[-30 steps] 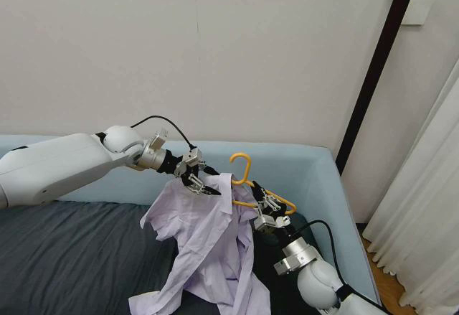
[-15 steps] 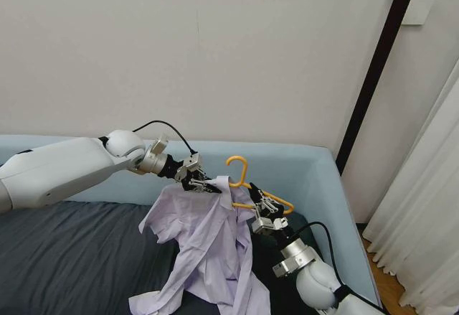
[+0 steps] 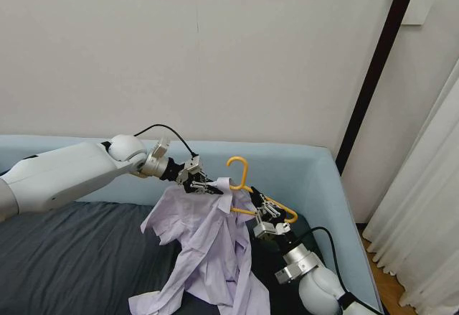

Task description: Pick up the clothes from the sofa and hang them on the clothes hanger.

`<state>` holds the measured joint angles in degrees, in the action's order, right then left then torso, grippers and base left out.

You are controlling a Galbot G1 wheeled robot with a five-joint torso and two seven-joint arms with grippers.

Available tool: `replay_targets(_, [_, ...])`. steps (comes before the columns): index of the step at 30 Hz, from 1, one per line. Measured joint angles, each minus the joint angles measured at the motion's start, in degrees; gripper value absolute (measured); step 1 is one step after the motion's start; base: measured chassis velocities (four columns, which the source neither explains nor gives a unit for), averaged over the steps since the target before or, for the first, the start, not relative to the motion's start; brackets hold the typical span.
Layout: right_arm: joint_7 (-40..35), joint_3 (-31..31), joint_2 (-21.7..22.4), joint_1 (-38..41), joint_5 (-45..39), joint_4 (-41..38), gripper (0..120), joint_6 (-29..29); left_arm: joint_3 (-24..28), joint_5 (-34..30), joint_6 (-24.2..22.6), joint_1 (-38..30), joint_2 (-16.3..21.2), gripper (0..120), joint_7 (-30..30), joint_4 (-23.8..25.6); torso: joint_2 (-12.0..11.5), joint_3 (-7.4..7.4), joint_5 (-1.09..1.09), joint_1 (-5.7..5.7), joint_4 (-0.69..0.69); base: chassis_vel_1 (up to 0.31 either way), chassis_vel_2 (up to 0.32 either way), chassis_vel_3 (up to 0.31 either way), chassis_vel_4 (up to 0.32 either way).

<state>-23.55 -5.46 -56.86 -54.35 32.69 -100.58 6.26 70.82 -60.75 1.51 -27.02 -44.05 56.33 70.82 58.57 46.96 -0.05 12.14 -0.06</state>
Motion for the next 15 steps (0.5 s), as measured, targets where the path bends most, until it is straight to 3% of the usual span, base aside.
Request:
replay_targets(2, [-0.1, 1.3, 1.3, -3.0, -4.0, -4.1, 32, -2.1, -1.1, 1.0, 0.4, 1.1, 0.0, 7, 0.1, -0.8, 0.0, 0.00, 0.00, 0.00, -0.02, 0.000, 0.000, 0.000, 0.000])
replay_targets(4, [-0.1, 2.2, 1.8, -4.4, -5.5, -5.9, 36, -2.6, -1.4, 1.2, 0.5, 1.6, 0.1, 7, 0.2, -0.9, 0.0, 0.00, 0.00, 0.00, -0.03, 0.000, 0.000, 0.000, 0.000])
replay_targets(8, [-0.7, 4.6, 4.7, -11.4, -12.3, -12.1, 56, -4.7, -5.8, 2.8, 1.2, 5.6, 3.2, 7, 0.4, 0.1, 0.0, -0.01, -0.02, 0.00, -0.02, 0.000, 0.000, 0.000, 0.000])
replay_targets(9, [-0.7, 4.6, 4.7, -11.4, -12.3, -12.1, 56, -4.7, -5.8, 2.8, 1.2, 5.6, 3.2, 7, 0.4, 0.1, 0.0, -0.01, -0.02, 0.00, -0.02, 0.000, 0.000, 0.000, 0.000])
replay_targets(15, [-2.3, 4.5, 5.5, -17.7, -23.3, -13.4, 78, -9.1, -15.6, 5.3, 2.2, 14.2, 8.6, 7, 0.5, 2.7, 0.0, -0.01, -0.01, -0.01, -0.01, 0.000, 0.000, 0.000, 0.000])
